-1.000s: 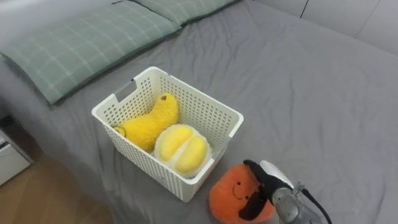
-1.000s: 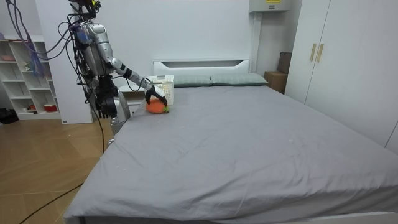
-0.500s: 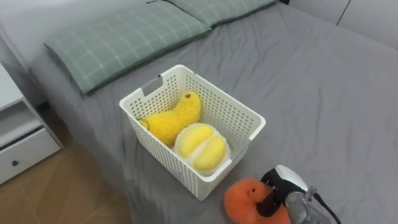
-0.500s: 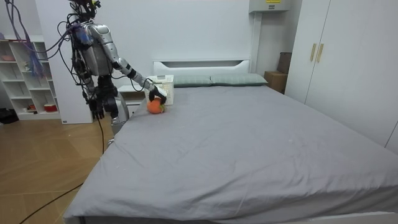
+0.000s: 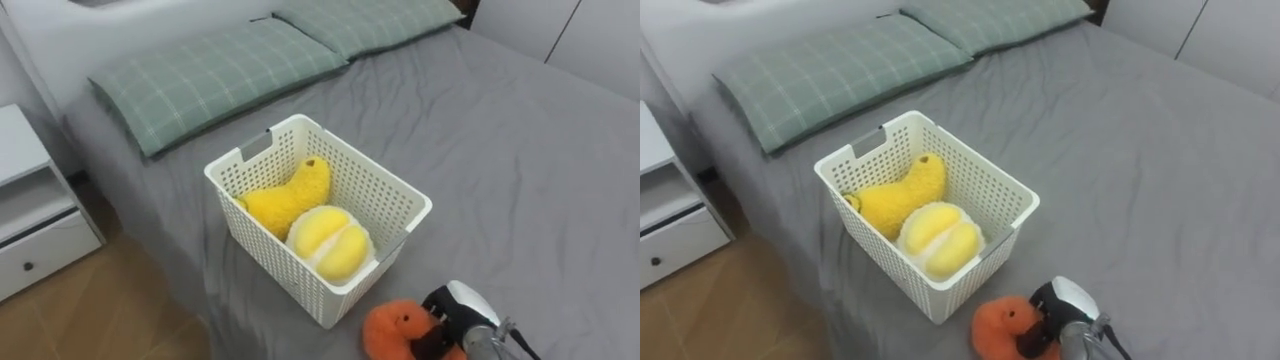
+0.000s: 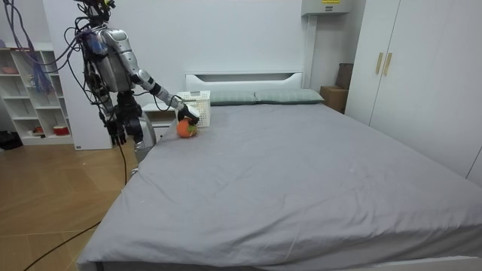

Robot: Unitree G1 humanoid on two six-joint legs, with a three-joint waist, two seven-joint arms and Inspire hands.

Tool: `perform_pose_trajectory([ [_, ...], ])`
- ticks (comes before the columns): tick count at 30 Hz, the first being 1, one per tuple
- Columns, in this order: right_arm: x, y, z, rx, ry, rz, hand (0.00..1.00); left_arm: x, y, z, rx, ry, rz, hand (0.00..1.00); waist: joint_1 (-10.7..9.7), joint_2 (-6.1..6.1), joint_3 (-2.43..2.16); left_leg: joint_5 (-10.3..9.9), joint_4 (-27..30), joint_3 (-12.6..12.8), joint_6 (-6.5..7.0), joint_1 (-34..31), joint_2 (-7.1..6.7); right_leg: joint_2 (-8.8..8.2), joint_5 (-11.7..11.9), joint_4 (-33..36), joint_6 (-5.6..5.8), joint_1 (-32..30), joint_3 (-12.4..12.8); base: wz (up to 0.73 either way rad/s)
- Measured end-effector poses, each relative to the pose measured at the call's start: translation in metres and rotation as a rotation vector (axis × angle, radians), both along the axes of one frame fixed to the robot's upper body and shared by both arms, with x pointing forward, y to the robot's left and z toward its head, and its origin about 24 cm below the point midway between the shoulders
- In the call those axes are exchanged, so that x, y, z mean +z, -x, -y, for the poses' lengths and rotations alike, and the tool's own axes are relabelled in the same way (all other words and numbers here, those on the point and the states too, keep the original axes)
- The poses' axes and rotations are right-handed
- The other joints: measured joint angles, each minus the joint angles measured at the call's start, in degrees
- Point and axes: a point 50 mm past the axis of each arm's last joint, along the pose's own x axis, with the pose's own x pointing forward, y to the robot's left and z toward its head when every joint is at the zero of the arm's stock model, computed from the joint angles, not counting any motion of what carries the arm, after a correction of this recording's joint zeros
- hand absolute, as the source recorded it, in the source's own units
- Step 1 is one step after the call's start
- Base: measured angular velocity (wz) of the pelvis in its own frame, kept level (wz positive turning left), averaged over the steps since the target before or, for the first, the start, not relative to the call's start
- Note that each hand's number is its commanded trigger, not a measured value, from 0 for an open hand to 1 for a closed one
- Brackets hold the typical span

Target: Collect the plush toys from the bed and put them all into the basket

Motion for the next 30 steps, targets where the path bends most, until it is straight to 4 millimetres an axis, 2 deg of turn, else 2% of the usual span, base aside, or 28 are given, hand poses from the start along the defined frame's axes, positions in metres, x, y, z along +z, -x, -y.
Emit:
perform_pose_trajectory([
  [3, 0.006, -0.006, 0.010, -0.089, -0.042, 0.042, 1.00, 0.001, -0.002, -0.006, 0.023, -0.014, 0.016, 0.00, -1.12, -0.62, -0.28, 0.57, -1.04, 0.53, 0.46, 0.33, 0.09, 0.00, 0.49, 0.33, -0.42, -0.48, 1.27, -0.09],
  [5, 0.016, -0.014, 0.020, -0.126, -0.058, 0.093, 1.00, 0.002, -0.002, -0.011, 0.043, -0.026, 0.021, 0.00, -1.51, -0.65, -0.24, 0.80, -2.04, 1.49, 0.61, 1.11, 0.33, -0.10, 0.63, 0.50, -0.37, -0.49, 2.34, -0.24],
  [7, 0.036, -0.030, 0.029, -0.135, -0.064, 0.191, 1.00, 0.004, -0.002, -0.018, 0.070, -0.043, 0.034, 0.00, -3.12, -0.97, -0.22, 0.83, -2.34, 1.87, 0.68, 1.32, 0.39, -0.15, 0.63, 0.59, -0.36, -0.61, 2.82, -0.21],
  [9, 0.075, -0.054, 0.040, -0.113, -0.049, 0.378, 1.00, 0.006, -0.007, -0.026, 0.085, -0.062, 0.058, 0.00, -4.54, -1.14, -0.12, 0.89, -2.85, 3.99, 0.76, 1.23, 1.09, 0.02, 0.74, 0.95, -0.53, -1.47, 4.90, -0.38],
  [11, 0.094, -0.063, 0.044, -0.106, -0.045, 0.471, 1.00, 0.007, -0.013, -0.032, 0.081, -0.079, 0.075, 0.00, -5.88, -1.81, -0.09, 0.87, -3.69, 4.83, 0.78, 1.84, 1.33, 0.05, 0.75, 0.91, -0.55, -1.43, 5.90, -0.36],
  [12, 0.103, -0.066, 0.047, -0.108, -0.039, 0.511, 1.00, 0.006, -0.020, -0.035, 0.075, -0.084, 0.083, 0.00, -6.28, -1.99, -0.02, 0.68, -3.98, 6.23, 0.87, 2.28, 1.70, 0.19, 0.75, 0.93, -0.55, -1.83, 7.21, -0.43],
  [13, 0.107, -0.068, 0.047, -0.108, -0.038, 0.530, 1.00, 0.006, -0.023, -0.035, 0.075, -0.085, 0.090, 0.00, -6.24, -2.19, -0.17, 0.53, -4.10, 6.97, 0.89, 2.36, 2.01, 0.35, 0.81, 1.03, -0.64, -2.21, 8.25, -0.66],
  [15, 0.127, -0.076, 0.044, -0.101, -0.057, 0.614, 1.00, 0.007, -0.033, -0.038, 0.078, -0.088, 0.120, 0.00, -7.38, -2.57, 0.09, 0.03, -4.26, 8.91, 0.92, 2.47, 2.65, 0.89, 1.24, 0.96, -0.86, -2.50, 10.82, -0.58],
  [18, 0.150, -0.082, 0.041, -0.089, -0.067, 0.714, 1.00, 0.007, -0.055, -0.036, 0.067, -0.081, 0.172, 0.00, -9.08, -2.88, 0.06, -0.31, -4.74, 10.73, 1.01, 2.44, 3.21, 1.11, 1.72, 1.25, -1.02, -3.75, 12.65, -0.41],
  [23, 0.182, -0.095, 0.033, -0.056, -0.076, 0.841, 1.00, 0.009, -0.083, -0.033, 0.053, -0.071, 0.255, 0.00, -10.24, -2.91, -0.01, -0.51, -5.69, 13.02, 1.07, 2.19, 3.74, 1.32, 1.76, 2.03, -1.06, -5.74, 15.20, -0.27],
  [27, 0.208, -0.111, 0.024, -0.029, -0.075, 0.917, 1.00, 0.009, -0.087, -0.031, 0.075, -0.056, 0.275, 0.00, -10.18, -2.93, 0.00, -0.59, -6.10, 14.04, 1.11, 2.95, 4.12, 1.56, 1.77, 1.91, -1.08, -5.88, 15.79, -0.12],
  [30, 0.227, -0.112, 0.016, -0.003, -0.093, 0.988, 1.00, 0.009, -0.084, -0.031, 0.080, -0.054, 0.268, 0.00, -9.99, -2.90, 0.01, -0.59, -6.39, 14.09, 1.11, 2.75, 4.19, 1.63, 1.77, 1.85, -1.08, -6.28, 15.93, -0.02],
])
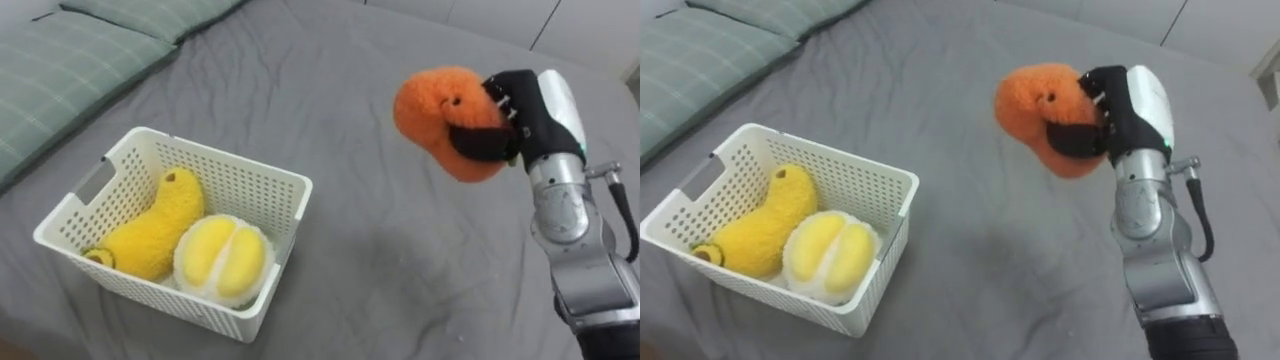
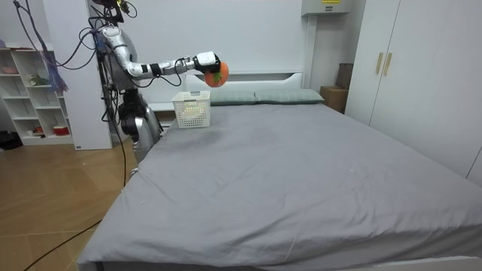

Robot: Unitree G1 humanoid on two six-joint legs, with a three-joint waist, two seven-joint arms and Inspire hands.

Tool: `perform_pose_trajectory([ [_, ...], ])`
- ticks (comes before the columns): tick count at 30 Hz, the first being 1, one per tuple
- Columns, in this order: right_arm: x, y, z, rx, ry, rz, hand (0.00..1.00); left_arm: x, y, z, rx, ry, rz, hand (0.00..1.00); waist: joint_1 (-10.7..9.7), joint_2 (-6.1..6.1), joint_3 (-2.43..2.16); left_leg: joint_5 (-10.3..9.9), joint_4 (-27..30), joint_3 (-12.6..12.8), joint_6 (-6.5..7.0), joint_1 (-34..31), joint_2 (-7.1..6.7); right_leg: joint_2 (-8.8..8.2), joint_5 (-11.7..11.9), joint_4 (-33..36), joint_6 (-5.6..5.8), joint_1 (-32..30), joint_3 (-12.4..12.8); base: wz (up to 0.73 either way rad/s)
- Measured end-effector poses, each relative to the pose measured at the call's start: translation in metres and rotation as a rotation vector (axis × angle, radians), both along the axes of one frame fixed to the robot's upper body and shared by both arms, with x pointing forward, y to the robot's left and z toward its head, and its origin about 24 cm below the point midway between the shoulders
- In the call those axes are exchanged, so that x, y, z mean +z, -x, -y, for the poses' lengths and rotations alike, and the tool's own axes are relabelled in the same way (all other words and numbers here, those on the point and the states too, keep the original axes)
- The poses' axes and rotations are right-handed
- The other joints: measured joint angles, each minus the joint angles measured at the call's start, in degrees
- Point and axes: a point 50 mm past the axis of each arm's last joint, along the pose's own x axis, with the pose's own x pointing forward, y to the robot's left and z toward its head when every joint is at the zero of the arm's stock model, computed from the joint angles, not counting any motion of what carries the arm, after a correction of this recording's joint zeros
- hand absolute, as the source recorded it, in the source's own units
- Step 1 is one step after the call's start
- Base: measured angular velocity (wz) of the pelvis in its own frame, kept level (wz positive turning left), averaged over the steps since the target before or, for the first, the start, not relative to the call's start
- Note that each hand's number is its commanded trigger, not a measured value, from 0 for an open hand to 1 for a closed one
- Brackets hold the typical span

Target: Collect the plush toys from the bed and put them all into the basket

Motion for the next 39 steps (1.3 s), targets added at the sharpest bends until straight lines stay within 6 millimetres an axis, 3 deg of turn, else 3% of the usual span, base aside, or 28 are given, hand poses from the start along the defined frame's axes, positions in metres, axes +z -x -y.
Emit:
perform_pose_trajectory([
  [4, 0.024, -0.004, -0.013, 0.059, 0.012, 0.076, 1.00, -0.003, 0.010, 0.000, 0.013, 0.004, -0.040, 0.00, 0.58, 0.23, 0.13, -0.04, -0.13, -0.19, -0.02, 0.00, 0.02, 0.04, 0.00, -0.02, 0.00, 0.05, -0.08, 0.00],
  [8, 0.037, -0.009, -0.025, 0.096, 0.065, 0.114, 1.00, -0.005, 0.021, 0.000, -0.002, -0.004, -0.080, 0.00, 2.83, 0.33, 0.21, -0.22, 0.11, -0.63, -0.15, -0.20, 0.00, 0.08, 0.00, -0.01, 0.00, 0.23, -0.47, 0.04],
  [19, 0.025, -0.012, -0.065, 0.204, 0.071, 0.035, 0.98, -0.007, 0.031, 0.010, -0.047, 0.007, -0.124, 0.00, 7.49, 0.49, 0.38, -0.26, 2.94, -6.92, -0.49, -2.59, -1.33, -0.42, -0.05, -0.15, 0.06, 1.56, -7.02, 0.31],
  [22, 0.025, -0.015, -0.072, 0.222, 0.068, 0.030, 0.79, -0.007, 0.036, 0.010, -0.040, 0.006, -0.150, 0.00, 9.25, 0.27, 0.45, -0.03, 3.59, -8.56, -0.52, -2.63, -1.89, -0.66, -0.17, -0.14, 0.22, 2.36, -8.14, 0.30],
  [24, 0.022, -0.016, -0.073, 0.226, 0.066, 0.012, 0.18, -0.007, 0.037, 0.009, -0.053, -0.002, -0.163, 0.00, 9.49, -0.05, 0.46, 0.02, 4.48, -10.65, -0.72, -2.83, -2.54, -0.78, -0.22, -0.16, 0.27, 3.19, -8.89, 0.48],
  [25, 0.022, -0.016, -0.073, 0.226, 0.067, 0.007, 0.00, -0.007, 0.037, 0.009, -0.054, -0.003, -0.167, 0.00, 9.67, -0.13, 0.47, 0.05, 4.67, -11.08, -0.78, -2.91, -2.71, -0.81, -0.24, -0.15, 0.31, 3.17, -8.95, 0.37],
  [30, 0.016, -0.016, -0.077, 0.236, 0.116, -0.052, 0.00, -0.007, 0.037, 0.010, -0.065, -0.005, -0.183, 0.00, 11.07, -0.86, 0.17, 1.19, 4.71, -14.64, -0.73, -3.73, -4.13, -1.15, -0.59, -0.03, 0.58, 3.13, -8.94, 0.30],
  [33, 0.010, -0.016, -0.082, 0.254, 0.116, -0.096, 0.00, -0.005, 0.034, 0.010, -0.065, 0.001, -0.180, 0.00, 12.38, -1.42, 0.26, 1.45, 4.66, -14.95, -1.03, -3.78, -4.15, -1.10, -0.93, 0.00, 0.47, 3.11, -8.89, 0.07],
  [39, -0.009, -0.016, -0.095, 0.308, 0.107, -0.217, 0.00, -0.005, 0.033, 0.011, -0.069, 0.007, -0.186, 0.00, 13.11, -2.03, 0.52, 1.98, 4.69, -15.68, -1.88, -4.07, -4.18, -0.86, -1.98, -0.35, 0.24, 3.04, -9.41, 0.07],
])
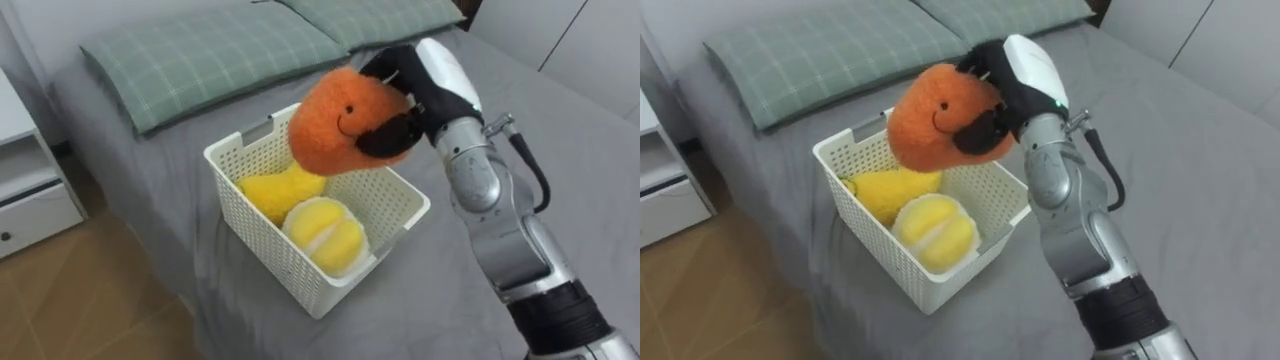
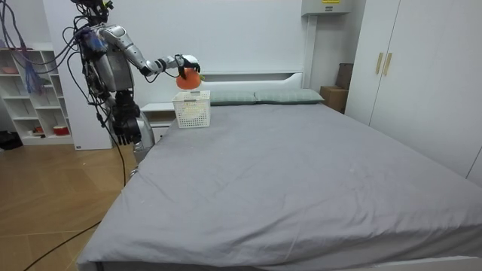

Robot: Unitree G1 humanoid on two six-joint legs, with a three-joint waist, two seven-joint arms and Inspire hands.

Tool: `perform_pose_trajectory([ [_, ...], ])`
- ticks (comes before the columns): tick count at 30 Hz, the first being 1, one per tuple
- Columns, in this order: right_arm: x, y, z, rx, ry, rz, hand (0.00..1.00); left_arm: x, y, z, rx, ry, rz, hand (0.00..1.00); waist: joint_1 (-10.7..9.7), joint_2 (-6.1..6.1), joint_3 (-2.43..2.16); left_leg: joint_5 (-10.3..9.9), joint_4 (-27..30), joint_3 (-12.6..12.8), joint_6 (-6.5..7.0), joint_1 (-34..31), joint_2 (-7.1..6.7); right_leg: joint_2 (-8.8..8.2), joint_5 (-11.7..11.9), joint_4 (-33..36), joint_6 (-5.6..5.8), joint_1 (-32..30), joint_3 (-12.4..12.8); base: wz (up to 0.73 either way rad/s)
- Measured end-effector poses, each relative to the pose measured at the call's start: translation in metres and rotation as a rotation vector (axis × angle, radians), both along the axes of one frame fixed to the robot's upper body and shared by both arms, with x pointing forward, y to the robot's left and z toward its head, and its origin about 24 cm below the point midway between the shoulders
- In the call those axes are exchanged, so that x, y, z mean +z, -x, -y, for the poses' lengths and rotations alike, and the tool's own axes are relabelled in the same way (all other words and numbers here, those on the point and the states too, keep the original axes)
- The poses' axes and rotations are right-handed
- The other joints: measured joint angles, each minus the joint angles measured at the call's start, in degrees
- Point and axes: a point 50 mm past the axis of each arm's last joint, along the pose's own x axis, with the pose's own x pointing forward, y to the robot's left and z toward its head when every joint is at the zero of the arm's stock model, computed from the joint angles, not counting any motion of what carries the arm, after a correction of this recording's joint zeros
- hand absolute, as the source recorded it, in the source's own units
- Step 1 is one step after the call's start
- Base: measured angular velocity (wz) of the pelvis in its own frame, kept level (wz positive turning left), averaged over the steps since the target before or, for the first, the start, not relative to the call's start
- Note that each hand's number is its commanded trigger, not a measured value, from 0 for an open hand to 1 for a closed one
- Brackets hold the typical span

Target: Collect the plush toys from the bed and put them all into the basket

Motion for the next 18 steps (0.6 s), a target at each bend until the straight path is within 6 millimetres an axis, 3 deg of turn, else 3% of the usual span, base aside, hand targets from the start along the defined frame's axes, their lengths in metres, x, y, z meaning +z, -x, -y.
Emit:
perform_pose_trajectory([
  [8, -0.013, -0.002, 0.005, -0.023, 0.016, -0.052, 0.00, 0.004, -0.013, -0.001, -0.012, -0.009, 0.049, 0.00, 0.49, 0.03, 0.01, 0.10, -0.17, -0.09, 0.24, -0.45, 0.03, 0.12, 0.41, -0.65, -0.18, -0.01, -0.33, 0.01],
  [18, -0.021, -0.003, 0.013, -0.047, 0.042, -0.084, 0.00, 0.005, -0.028, 0.001, -0.021, -0.006, 0.087, 0.00, 0.00, 0.02, 0.08, -0.10, -0.37, 0.83, 0.20, -0.42, 0.36, 0.14, 0.66, 0.17, -0.39, -0.88, 1.16, -0.06],
])
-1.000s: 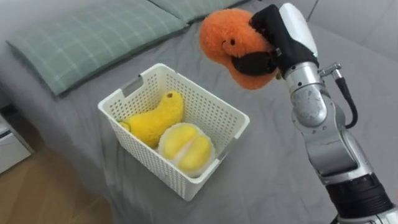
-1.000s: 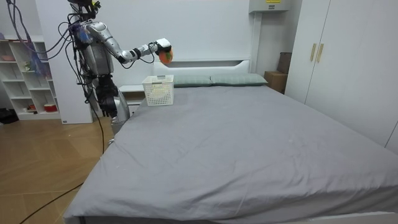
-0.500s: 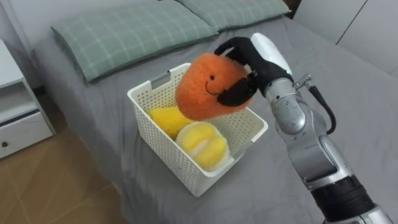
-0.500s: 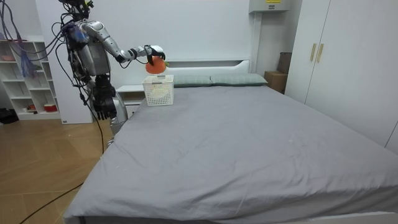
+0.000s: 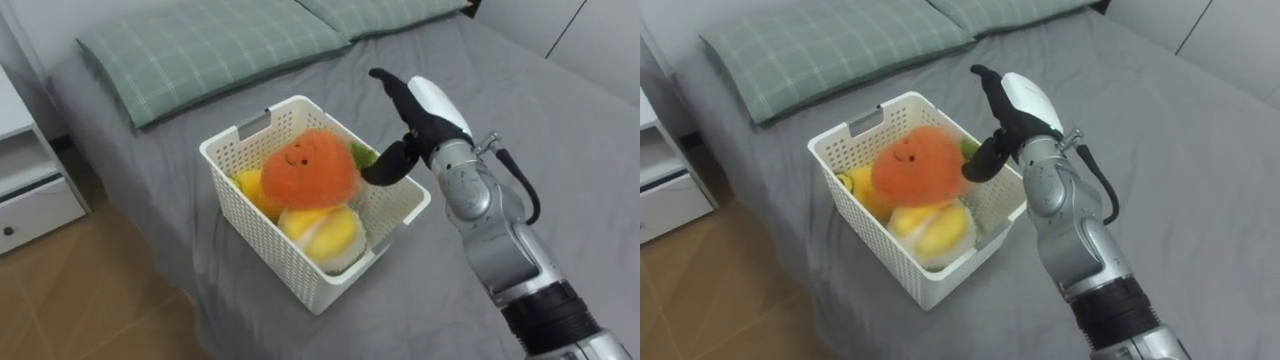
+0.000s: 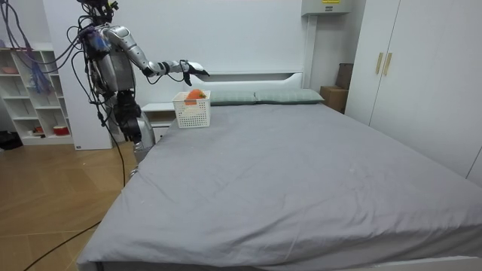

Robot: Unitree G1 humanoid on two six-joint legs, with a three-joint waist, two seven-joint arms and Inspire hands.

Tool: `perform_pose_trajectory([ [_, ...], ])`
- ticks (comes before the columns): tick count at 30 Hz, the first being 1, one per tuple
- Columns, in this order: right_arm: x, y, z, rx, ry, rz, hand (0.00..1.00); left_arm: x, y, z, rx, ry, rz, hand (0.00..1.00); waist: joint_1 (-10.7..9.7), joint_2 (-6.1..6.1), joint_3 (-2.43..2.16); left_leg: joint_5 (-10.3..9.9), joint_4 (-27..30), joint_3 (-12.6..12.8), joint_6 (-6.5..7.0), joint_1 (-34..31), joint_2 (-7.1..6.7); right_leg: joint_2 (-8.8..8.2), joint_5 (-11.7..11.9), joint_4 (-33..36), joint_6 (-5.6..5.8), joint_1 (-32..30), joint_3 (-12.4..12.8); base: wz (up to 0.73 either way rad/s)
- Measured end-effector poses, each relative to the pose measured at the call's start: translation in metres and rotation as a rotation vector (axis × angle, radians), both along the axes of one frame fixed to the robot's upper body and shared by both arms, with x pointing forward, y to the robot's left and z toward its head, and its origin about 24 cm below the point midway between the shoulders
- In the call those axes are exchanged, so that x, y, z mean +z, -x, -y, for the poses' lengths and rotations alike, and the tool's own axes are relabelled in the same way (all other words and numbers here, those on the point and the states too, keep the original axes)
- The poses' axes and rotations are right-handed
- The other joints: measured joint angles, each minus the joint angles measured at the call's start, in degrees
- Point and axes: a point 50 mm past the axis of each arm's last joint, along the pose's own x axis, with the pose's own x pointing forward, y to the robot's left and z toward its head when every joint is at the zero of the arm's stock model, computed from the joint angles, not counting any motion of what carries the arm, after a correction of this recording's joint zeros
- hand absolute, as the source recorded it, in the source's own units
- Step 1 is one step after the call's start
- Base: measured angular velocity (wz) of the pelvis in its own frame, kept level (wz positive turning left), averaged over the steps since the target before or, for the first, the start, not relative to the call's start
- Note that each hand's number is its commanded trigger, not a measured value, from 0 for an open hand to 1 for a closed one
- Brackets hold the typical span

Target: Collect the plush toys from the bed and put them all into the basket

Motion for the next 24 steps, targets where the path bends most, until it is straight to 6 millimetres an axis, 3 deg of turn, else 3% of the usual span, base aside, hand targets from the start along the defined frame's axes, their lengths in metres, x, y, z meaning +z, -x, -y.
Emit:
perform_pose_trajectory([
  [13, -0.002, -0.001, 0.004, -0.014, -0.005, -0.008, 0.00, 0.000, 0.001, 0.000, 0.001, -0.002, -0.002, 0.00, -0.10, -0.05, 0.08, -0.22, -0.14, 1.03, 0.07, 0.51, 0.27, 0.03, 0.01, 0.35, -0.02, -0.03, 1.20, -0.04],
  [16, 0.000, -0.001, 0.008, -0.021, -0.023, 0.000, 0.00, 0.000, 0.003, -0.001, 0.008, -0.001, -0.001, 0.00, -0.89, -0.14, 0.10, -0.18, -0.27, 1.09, 0.12, 0.54, 0.30, 0.05, 0.01, 0.29, -0.02, 0.05, 1.24, 0.00],
  [19, -0.001, -0.003, 0.017, -0.051, -0.149, -0.009, 0.00, 0.000, 0.004, -0.001, 0.010, 0.000, 0.002, 0.00, -2.14, 0.00, 0.21, -0.22, -0.30, 1.28, 0.17, 0.80, 0.36, 0.03, 0.06, 0.30, -0.07, 0.56, 1.19, 0.00],
  [22, 0.003, -0.003, 0.031, -0.109, -0.263, 0.009, 0.00, -0.001, 0.011, -0.001, 0.008, -0.001, -0.001, 0.00, -4.15, 0.27, 0.39, -0.36, -0.09, 1.86, 0.21, 0.82, 0.48, 0.03, 0.10, 0.31, -0.06, 0.37, 1.47, -0.09],
  [24, 0.006, 0.003, 0.047, -0.168, -0.331, 0.059, 0.00, -0.001, 0.019, -0.002, 0.021, 0.003, -0.006, 0.00, -5.05, 0.65, 0.35, -0.95, 0.37, 3.10, 0.25, 0.74, 0.87, 0.28, 0.27, 0.36, -0.13, -0.21, 2.98, -0.29],
])
